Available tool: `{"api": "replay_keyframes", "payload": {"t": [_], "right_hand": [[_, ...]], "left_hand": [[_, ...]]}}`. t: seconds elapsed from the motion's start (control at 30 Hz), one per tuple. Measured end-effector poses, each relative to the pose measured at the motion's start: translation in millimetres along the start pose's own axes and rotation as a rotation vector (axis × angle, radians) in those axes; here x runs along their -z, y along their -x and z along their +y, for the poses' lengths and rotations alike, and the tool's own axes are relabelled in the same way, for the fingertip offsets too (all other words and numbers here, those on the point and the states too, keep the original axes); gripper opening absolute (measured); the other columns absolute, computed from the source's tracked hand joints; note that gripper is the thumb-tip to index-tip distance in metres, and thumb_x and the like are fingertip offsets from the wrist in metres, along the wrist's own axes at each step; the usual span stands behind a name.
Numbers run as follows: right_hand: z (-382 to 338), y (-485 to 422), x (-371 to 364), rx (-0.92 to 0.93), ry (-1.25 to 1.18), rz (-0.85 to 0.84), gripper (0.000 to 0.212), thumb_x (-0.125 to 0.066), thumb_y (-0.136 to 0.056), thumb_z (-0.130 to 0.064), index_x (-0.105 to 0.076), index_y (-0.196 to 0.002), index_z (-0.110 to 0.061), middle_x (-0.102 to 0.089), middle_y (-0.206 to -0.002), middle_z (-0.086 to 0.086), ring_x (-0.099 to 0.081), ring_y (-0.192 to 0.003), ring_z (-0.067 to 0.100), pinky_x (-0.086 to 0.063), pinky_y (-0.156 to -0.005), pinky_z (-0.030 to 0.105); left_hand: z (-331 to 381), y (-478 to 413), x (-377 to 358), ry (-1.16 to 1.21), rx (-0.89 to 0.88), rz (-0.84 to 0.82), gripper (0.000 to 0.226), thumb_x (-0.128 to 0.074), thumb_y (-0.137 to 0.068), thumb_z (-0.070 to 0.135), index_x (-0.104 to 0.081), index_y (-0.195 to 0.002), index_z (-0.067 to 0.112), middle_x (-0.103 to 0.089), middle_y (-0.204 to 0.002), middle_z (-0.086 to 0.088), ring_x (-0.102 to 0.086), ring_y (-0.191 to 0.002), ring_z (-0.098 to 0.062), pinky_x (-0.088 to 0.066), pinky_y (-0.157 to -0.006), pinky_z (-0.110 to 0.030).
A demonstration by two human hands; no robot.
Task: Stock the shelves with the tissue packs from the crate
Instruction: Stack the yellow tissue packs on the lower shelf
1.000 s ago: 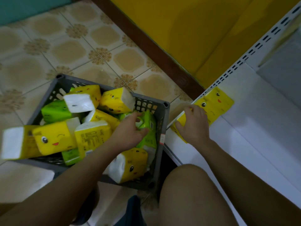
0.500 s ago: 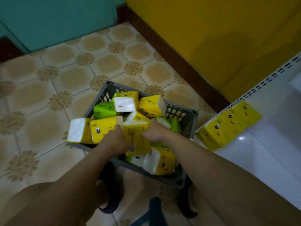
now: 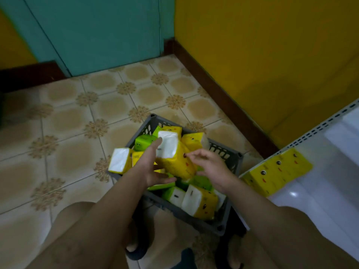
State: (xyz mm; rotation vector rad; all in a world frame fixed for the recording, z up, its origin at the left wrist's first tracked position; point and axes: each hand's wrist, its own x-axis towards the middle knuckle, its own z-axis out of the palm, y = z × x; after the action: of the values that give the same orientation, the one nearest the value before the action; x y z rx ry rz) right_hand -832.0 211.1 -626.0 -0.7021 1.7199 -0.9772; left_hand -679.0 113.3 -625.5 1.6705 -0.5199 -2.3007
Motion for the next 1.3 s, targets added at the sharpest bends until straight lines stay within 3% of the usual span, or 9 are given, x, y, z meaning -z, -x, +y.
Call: {"api": "replay_keyframes", "payload": {"t": [0.07,0.27,0.53,0.67,0.77,0.93,1.03,1.2,1.3], "right_hand": [[-1.6,20.5,-2.2,0.09,0.025,0.1,0.002,-0.07,-0.087,-0.016,-0.069,-0.089,-0.017,-0.063,-0.1,-0.013,-0.059,-0.094,0.004,-0.047,-0.073,0.022],[-17.6,70.6,4.7,0.288,0.015,0.297,0.033,-0.077,-0.074,0.0,-0.056,-0.08,-0.024,-0.063,-0.096,-0.004,-0.058,-0.083,0.01,-0.04,-0.05,0.009],[-21.6,127.8,24.8,0.483,0.113,0.299,0.038,-0.069,-0.078,-0.001,-0.059,-0.089,-0.036,-0.061,-0.109,0.002,-0.061,-0.099,0.014,-0.051,-0.078,0.03],[-17.3,146.0,52.5,0.392,0.008,0.376,0.024,-0.069,-0.086,-0.016,-0.06,-0.102,-0.033,-0.064,-0.106,-0.007,-0.061,-0.097,0.009,-0.046,-0.073,0.022],[-7.1,152.1,75.0,0.169,-0.041,0.294,0.043,-0.07,-0.087,-0.035,-0.054,-0.127,-0.03,-0.061,-0.12,-0.005,-0.062,-0.103,0.014,-0.054,-0.078,0.032],[0.7,166.5,106.8,0.01,-0.253,0.123,0.03,-0.062,-0.092,-0.04,-0.055,-0.12,-0.032,-0.065,-0.1,0.004,-0.068,-0.068,0.018,-0.056,-0.061,0.033],[15.2,162.0,126.8,-0.017,-0.287,0.16,0.039,-0.064,-0.089,-0.041,-0.05,-0.125,-0.035,-0.067,-0.1,0.006,-0.068,-0.076,0.027,-0.054,-0.057,0.033],[62.6,133.8,175.8,-0.065,-0.582,0.43,0.062,-0.074,-0.083,-0.028,-0.044,-0.137,-0.024,-0.061,-0.126,0.009,-0.067,-0.095,0.029,-0.056,-0.063,0.035],[110.6,113.0,206.3,-0.182,-0.773,0.632,0.048,-0.076,-0.081,-0.024,-0.058,-0.124,-0.01,-0.063,-0.122,0.014,-0.064,-0.097,0.027,-0.056,-0.061,0.034]], "left_hand": [[-6.6,17.7,-5.4,-0.051,-0.031,-0.01,0.062,-0.067,-0.078,0.061,-0.056,-0.121,0.017,-0.055,-0.116,-0.019,-0.057,-0.106,-0.037,-0.054,-0.072,-0.052],[-22.5,65.3,-5.1,-0.019,-0.085,-0.167,0.087,-0.066,-0.07,0.071,-0.046,-0.138,0.02,-0.053,-0.136,-0.016,-0.061,-0.102,-0.033,-0.055,-0.062,-0.038],[-40.2,113.0,-17.2,-0.23,-0.293,-0.284,0.063,-0.073,-0.073,0.029,-0.051,-0.132,0.02,-0.065,-0.121,-0.014,-0.066,-0.097,-0.032,-0.056,-0.072,-0.04],[-50.9,115.5,-31.7,-0.328,-0.366,-0.243,0.03,-0.065,-0.086,0.018,-0.059,-0.115,0.02,-0.067,-0.101,-0.007,-0.062,-0.087,-0.025,-0.05,-0.069,-0.035],[-59.8,113.4,-52.7,-0.392,-0.423,-0.296,0.026,-0.065,-0.086,0.021,-0.062,-0.111,0.025,-0.069,-0.103,-0.004,-0.061,-0.087,-0.023,-0.048,-0.071,-0.034],[-77.7,112.7,-103.9,-0.363,-0.503,-0.305,0.025,-0.066,-0.088,0.022,-0.061,-0.112,0.023,-0.069,-0.106,-0.005,-0.062,-0.091,-0.025,-0.049,-0.071,-0.036],[-96.3,108.4,-139.5,-0.383,-0.516,-0.311,0.011,-0.064,-0.091,0.021,-0.062,-0.101,0.022,-0.069,-0.098,-0.004,-0.063,-0.083,-0.021,-0.049,-0.066,-0.032],[-119.8,78.8,-186.2,-0.492,-0.424,-0.379,0.039,-0.063,-0.093,0.034,-0.055,-0.128,0.019,-0.063,-0.122,-0.001,-0.063,-0.102,-0.02,-0.057,-0.074,-0.037],[-124.5,47.0,-194.2,-0.607,-0.365,-0.358,0.061,-0.062,-0.093,0.038,-0.037,-0.145,0.019,-0.046,-0.137,0.001,-0.053,-0.105,-0.019,-0.054,-0.09,-0.048]]}}
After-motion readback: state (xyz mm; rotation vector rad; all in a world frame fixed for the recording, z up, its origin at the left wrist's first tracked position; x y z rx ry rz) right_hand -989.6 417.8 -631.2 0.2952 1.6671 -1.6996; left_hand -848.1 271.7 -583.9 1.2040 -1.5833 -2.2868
